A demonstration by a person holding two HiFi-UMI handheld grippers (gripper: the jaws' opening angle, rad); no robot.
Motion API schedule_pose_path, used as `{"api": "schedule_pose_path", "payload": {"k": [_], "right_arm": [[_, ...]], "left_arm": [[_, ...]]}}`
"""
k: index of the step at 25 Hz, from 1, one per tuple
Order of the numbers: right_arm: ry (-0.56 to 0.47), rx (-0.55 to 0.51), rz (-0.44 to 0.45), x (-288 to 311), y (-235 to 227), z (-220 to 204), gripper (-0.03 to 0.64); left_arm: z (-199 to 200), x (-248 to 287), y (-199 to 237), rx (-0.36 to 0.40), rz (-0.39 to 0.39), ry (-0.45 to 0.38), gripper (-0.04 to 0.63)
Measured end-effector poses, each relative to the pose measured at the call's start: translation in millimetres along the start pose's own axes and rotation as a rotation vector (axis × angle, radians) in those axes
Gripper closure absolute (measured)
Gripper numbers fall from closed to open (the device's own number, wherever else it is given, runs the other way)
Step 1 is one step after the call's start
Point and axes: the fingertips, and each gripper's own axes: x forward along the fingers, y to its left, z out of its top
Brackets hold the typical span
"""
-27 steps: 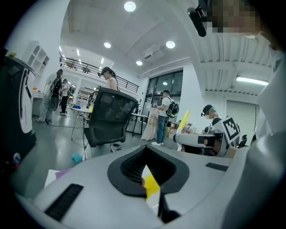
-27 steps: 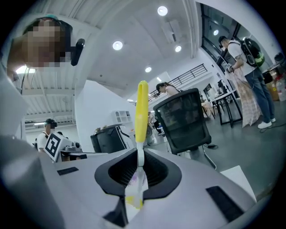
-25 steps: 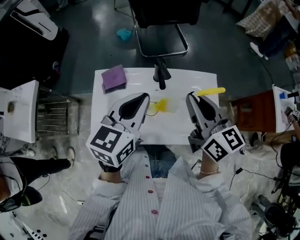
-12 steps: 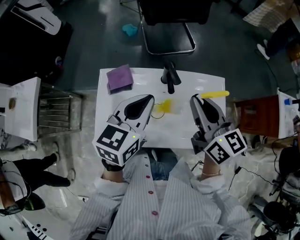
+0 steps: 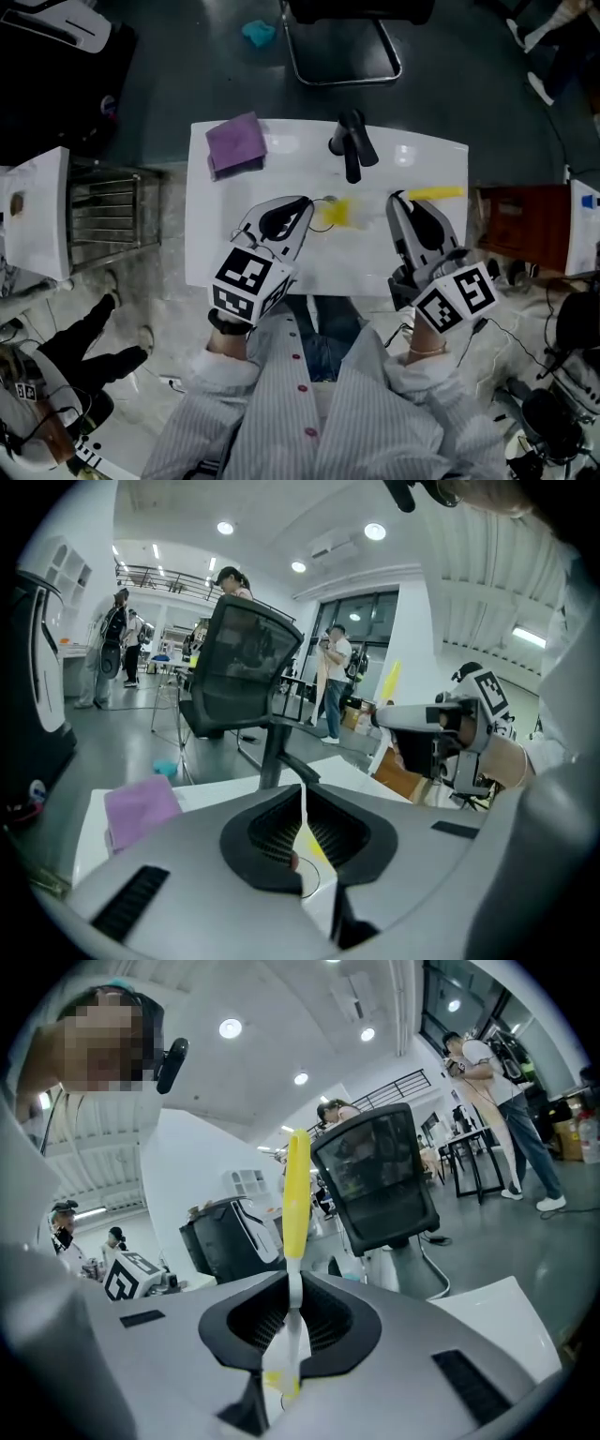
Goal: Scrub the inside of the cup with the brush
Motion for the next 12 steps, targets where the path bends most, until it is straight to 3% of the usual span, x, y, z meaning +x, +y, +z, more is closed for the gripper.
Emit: {"api": "schedule_pose_path", "payload": {"k": [12], "right_arm": [[0.017,0.047,-0.019,23,-26,-42,0.558]], "left_arm": [[-92,38,9,-0.008,-0.090,0.144,0.572]]}}
